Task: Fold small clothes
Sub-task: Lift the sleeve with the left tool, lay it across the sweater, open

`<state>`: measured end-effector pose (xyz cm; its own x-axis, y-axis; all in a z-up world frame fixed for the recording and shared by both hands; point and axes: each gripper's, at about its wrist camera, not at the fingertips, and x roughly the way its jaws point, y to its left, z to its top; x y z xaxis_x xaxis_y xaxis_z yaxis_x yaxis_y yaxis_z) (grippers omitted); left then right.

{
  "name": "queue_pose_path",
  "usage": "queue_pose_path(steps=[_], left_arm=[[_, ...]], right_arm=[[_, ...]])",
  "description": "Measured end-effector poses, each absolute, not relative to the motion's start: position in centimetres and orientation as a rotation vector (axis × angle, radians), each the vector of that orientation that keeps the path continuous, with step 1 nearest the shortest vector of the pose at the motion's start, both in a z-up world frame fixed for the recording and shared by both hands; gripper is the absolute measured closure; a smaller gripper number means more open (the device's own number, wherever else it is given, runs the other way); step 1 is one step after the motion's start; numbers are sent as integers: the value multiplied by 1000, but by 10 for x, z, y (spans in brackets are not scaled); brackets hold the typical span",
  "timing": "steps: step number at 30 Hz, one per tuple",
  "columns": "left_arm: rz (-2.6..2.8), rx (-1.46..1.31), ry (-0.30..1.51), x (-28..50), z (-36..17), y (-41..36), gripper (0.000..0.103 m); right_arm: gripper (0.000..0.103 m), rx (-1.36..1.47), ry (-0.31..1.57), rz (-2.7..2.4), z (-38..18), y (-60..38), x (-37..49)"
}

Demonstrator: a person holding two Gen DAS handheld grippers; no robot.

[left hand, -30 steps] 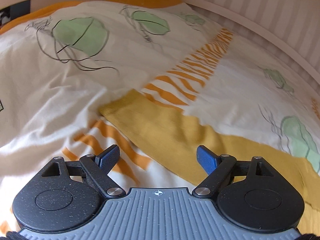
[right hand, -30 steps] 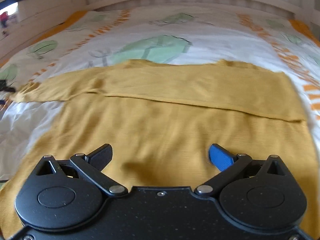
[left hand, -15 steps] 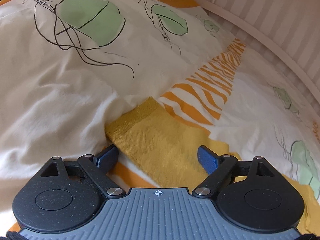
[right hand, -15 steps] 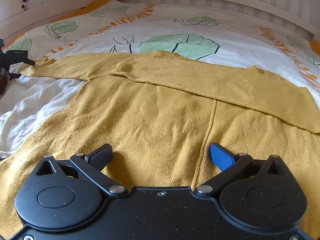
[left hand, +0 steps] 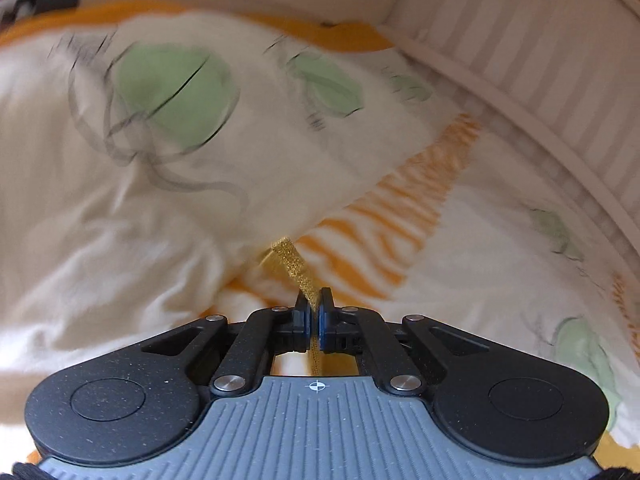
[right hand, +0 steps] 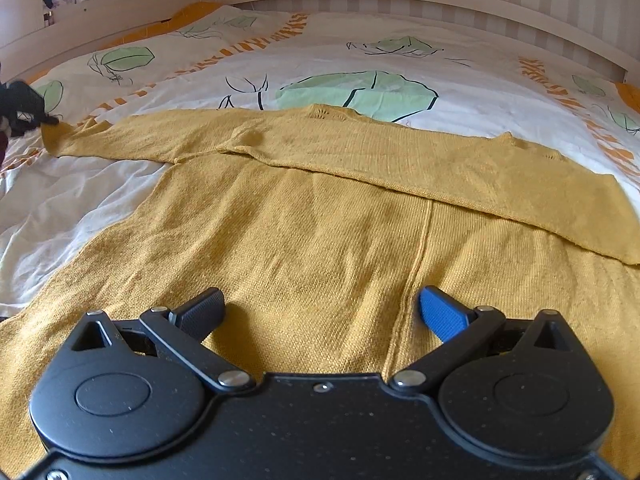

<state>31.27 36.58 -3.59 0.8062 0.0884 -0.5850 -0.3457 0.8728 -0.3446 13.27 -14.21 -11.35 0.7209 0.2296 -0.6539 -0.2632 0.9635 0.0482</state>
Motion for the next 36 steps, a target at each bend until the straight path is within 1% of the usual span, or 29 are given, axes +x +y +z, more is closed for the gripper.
queue_pose_path(steps=[6, 10, 14, 17, 20, 23, 29, 36], left_arm=[[76, -362, 486, 302, 32, 312, 100], [-29, -296, 436, 297, 72, 263, 100], [-125, -210, 413, 297, 97, 203, 100], [-208, -183, 397, 297, 104, 157, 100], [-295, -165, 397, 300, 100, 109, 100], [-366, -154, 414, 303, 86, 61, 100], [-476, -161, 512, 309, 34, -23, 100], [-522, -123, 642, 303, -28, -86, 98]], right_arm=[[0, -38, 724, 279, -112, -144, 135], [0, -11, 745, 300, -109, -149, 139], [1, 49, 778, 333, -96, -162, 144], [1, 89, 746, 334, -79, -178, 139], [1, 92, 714, 325, -63, -195, 130], [1, 105, 703, 311, -55, -213, 121], [1, 140, 717, 268, -55, -243, 112], [1, 191, 747, 223, -65, -267, 111]])
